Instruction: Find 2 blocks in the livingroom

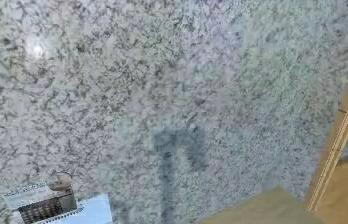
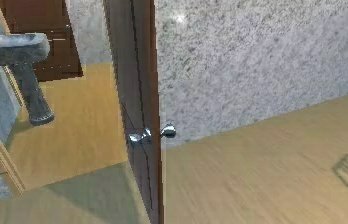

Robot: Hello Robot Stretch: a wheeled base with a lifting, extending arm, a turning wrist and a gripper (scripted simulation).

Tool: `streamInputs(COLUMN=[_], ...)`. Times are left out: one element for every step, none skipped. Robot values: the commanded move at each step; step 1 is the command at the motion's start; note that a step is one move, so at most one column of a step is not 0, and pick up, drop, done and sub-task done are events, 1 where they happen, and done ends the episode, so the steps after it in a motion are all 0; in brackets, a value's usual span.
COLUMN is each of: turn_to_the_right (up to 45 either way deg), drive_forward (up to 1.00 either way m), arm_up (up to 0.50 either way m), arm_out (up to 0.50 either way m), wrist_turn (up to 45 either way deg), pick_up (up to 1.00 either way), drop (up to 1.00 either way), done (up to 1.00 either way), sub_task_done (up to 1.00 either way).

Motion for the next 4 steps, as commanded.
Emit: streamInputs(turn_to_the_right=[24.0, 0.0, 39.0, 0.0], drive_forward=[0.0, 0.7, 0.0, 0.3], arm_up=[0.0, 0.0, 0.0, 0.0], arm_out=[0.0, 0.0, 0.0, 0.0], wrist_turn=[0.0, 0.0, 0.0, 0.0], pick_up=[0.0, 0.0, 0.0, 0.0], drop=[0.0, 0.0, 0.0, 0.0], done=[0.0, 0.0, 0.0, 0.0], sub_task_done=[0.0, 0.0, 0.0, 0.0])
